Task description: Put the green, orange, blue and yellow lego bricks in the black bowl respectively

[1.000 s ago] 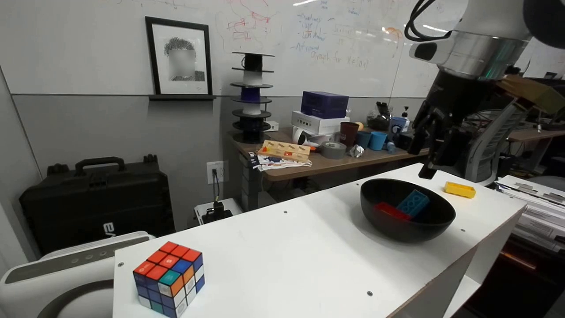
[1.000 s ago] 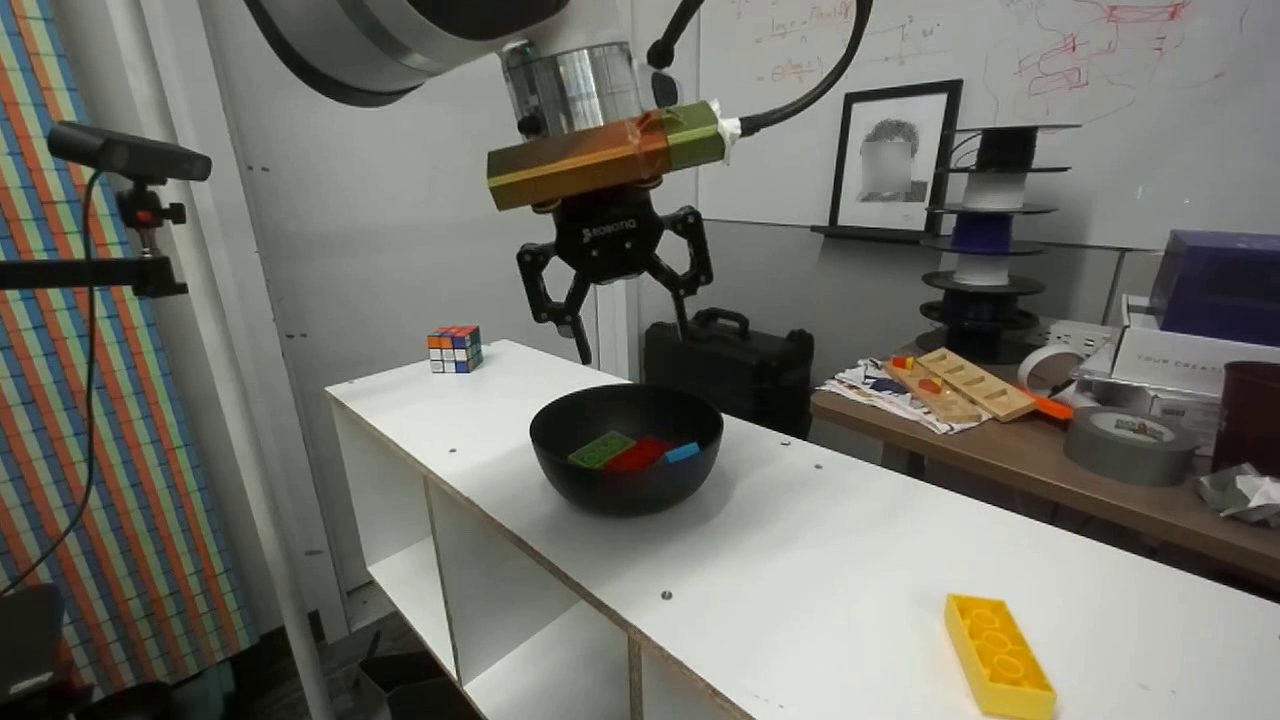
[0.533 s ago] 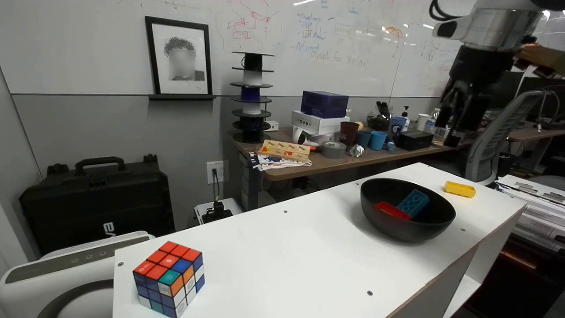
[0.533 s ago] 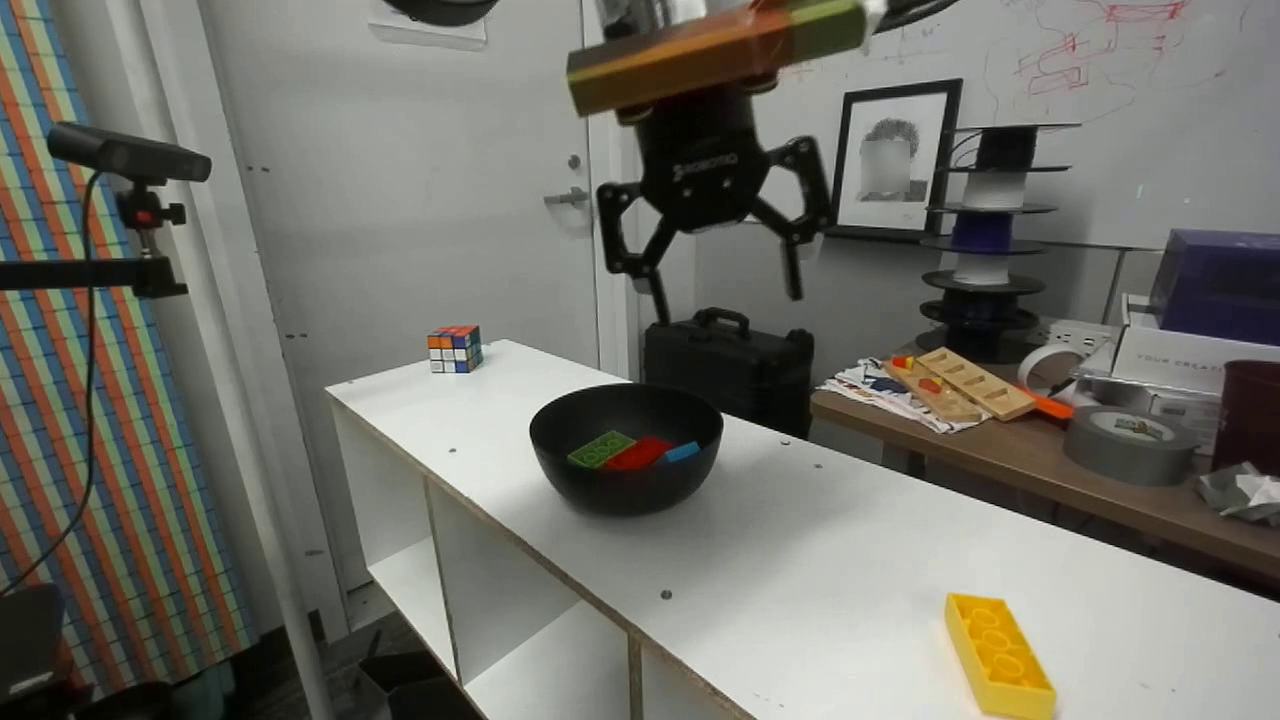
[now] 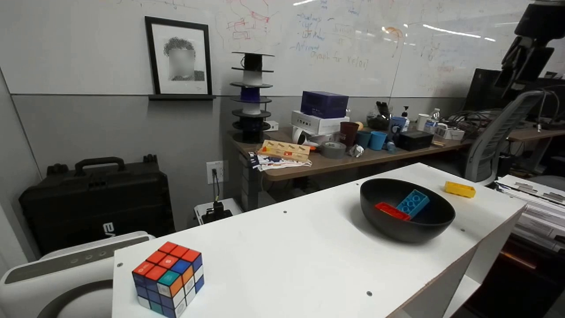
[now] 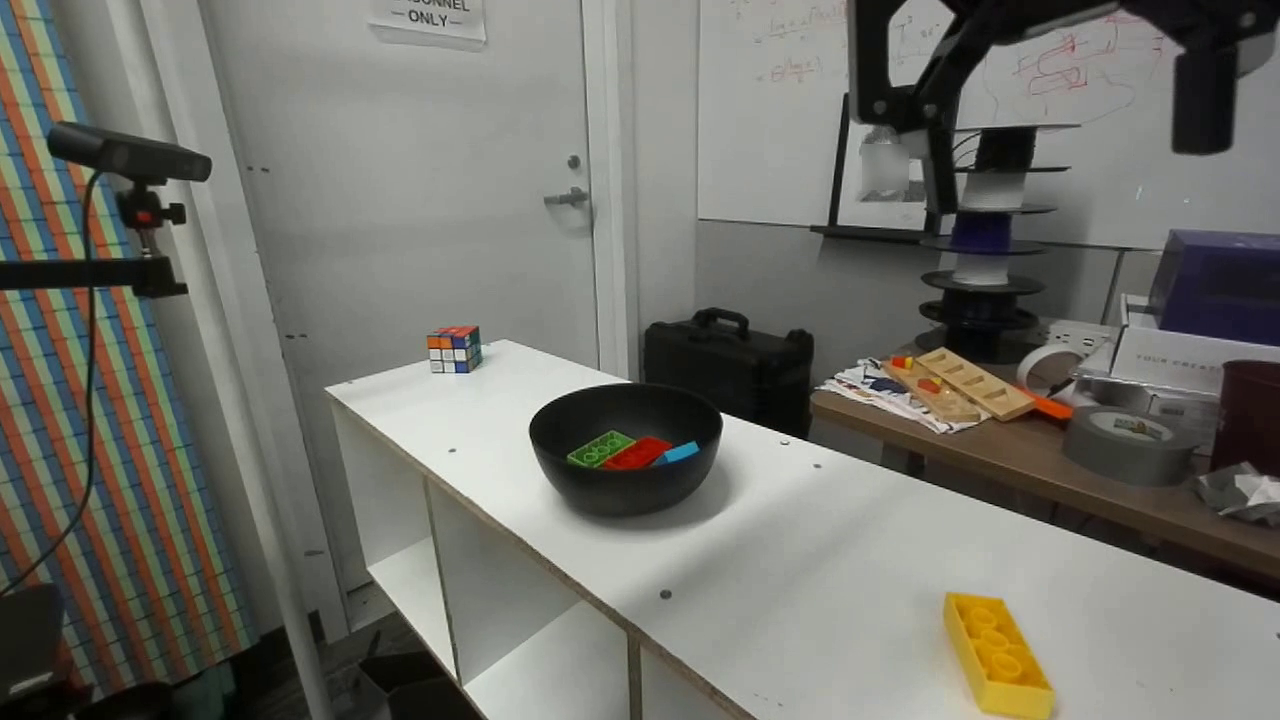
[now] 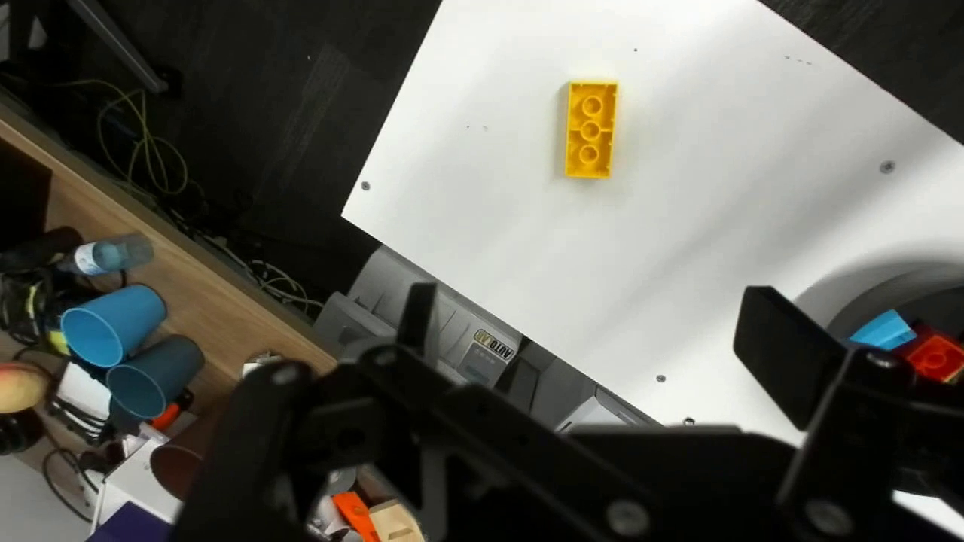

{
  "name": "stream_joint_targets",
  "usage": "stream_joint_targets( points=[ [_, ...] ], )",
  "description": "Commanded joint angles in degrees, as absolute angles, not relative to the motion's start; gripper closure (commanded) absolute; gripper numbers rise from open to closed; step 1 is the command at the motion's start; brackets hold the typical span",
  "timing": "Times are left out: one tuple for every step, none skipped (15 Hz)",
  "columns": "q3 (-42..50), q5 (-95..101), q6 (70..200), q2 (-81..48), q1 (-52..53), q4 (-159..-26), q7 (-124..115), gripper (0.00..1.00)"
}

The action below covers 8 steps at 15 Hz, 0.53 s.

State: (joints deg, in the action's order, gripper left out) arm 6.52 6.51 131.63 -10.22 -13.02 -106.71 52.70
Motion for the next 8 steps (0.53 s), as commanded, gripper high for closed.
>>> stream_joint_targets(
  points=[
    [6.0, -0.6, 130.8, -14.4, -15.2, -102.8, 62.6, 0.00],
    [5.9, -2.1, 130.4, -16.2, -15.7, -101.9, 64.3, 0.00],
    [5.9, -2.9, 129.8, -17.6, -16.0, -101.2, 65.7, 0.00],
    [5.7, -3.5, 129.6, -19.2, -16.4, -100.4, 66.8, 0.00],
    [5.7, -3.7, 129.2, -20.8, -16.6, -99.6, 67.4, 0.00],
    [5.6, -3.2, 128.7, -22.4, -16.8, -98.6, 67.5, 0.00],
    [5.8, -2.2, 128.5, -23.9, -16.7, -97.6, 66.8, 0.00],
    [6.0, -1.4, 128.8, -25.5, -16.7, -96.7, 66.1, 0.00]
  ],
)
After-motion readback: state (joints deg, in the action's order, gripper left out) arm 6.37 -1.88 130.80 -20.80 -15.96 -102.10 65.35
